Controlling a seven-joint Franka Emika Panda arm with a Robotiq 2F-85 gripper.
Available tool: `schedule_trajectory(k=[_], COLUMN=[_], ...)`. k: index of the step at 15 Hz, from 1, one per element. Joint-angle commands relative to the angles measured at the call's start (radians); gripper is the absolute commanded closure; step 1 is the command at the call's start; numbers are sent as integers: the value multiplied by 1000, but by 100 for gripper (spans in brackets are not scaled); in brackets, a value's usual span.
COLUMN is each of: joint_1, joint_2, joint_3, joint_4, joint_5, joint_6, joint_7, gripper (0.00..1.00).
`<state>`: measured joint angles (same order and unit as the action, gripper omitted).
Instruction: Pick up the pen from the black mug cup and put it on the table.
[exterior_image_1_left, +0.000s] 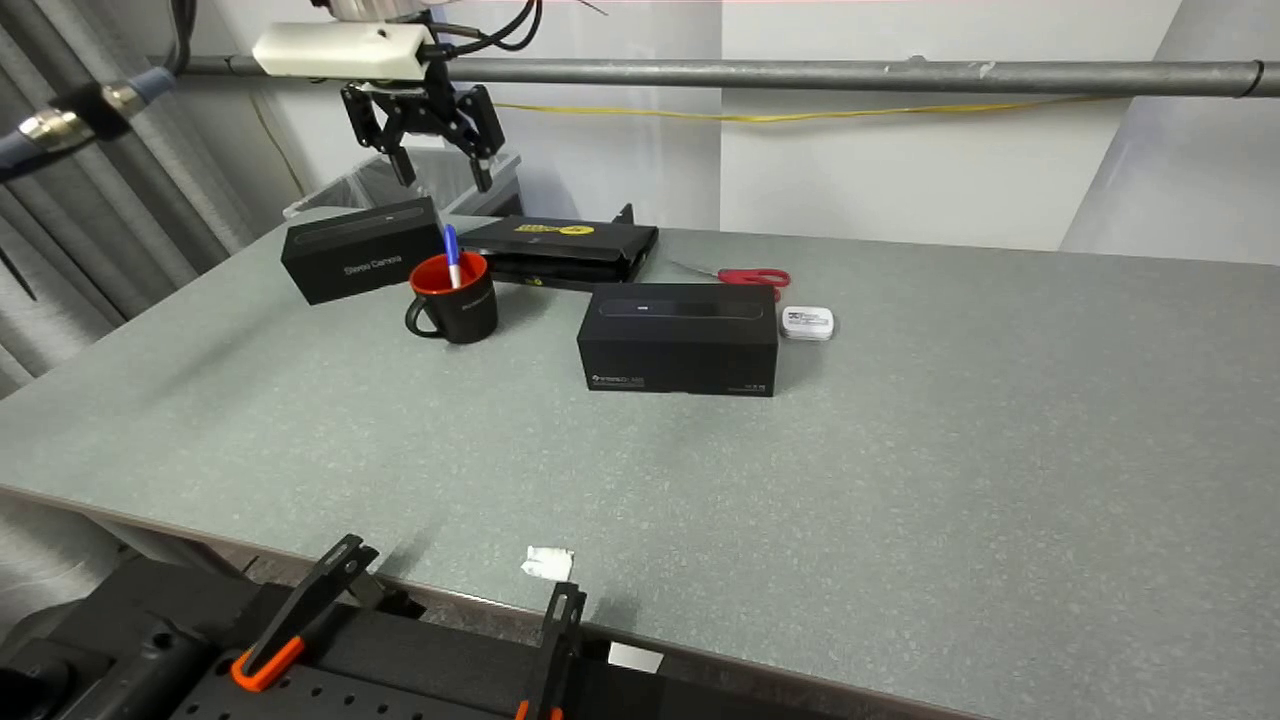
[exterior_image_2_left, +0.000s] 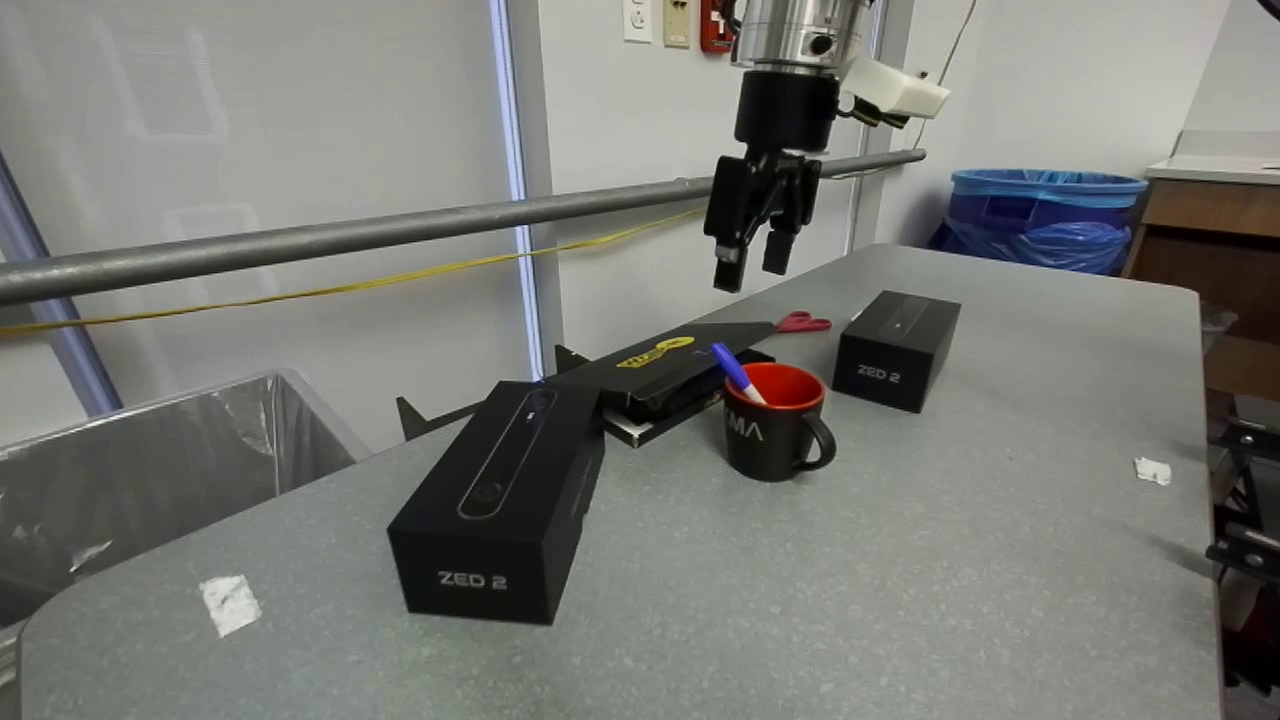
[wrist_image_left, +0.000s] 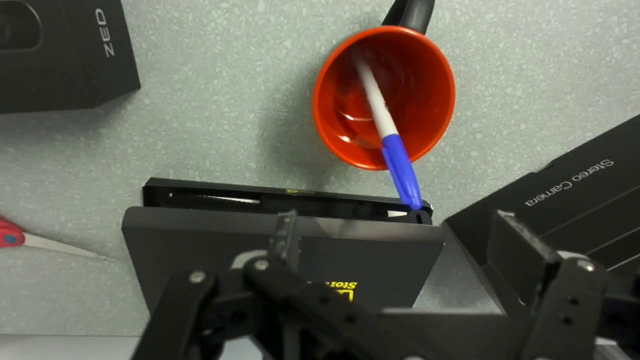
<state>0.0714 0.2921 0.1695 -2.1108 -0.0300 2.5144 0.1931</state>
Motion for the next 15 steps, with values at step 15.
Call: schedule_trajectory(k=[15], joint_1=[169], joint_2=[171], joint_3=[-111], joint_4=[95], joint_5=[-182], joint_6=[32], joint_7=[13], gripper=[0])
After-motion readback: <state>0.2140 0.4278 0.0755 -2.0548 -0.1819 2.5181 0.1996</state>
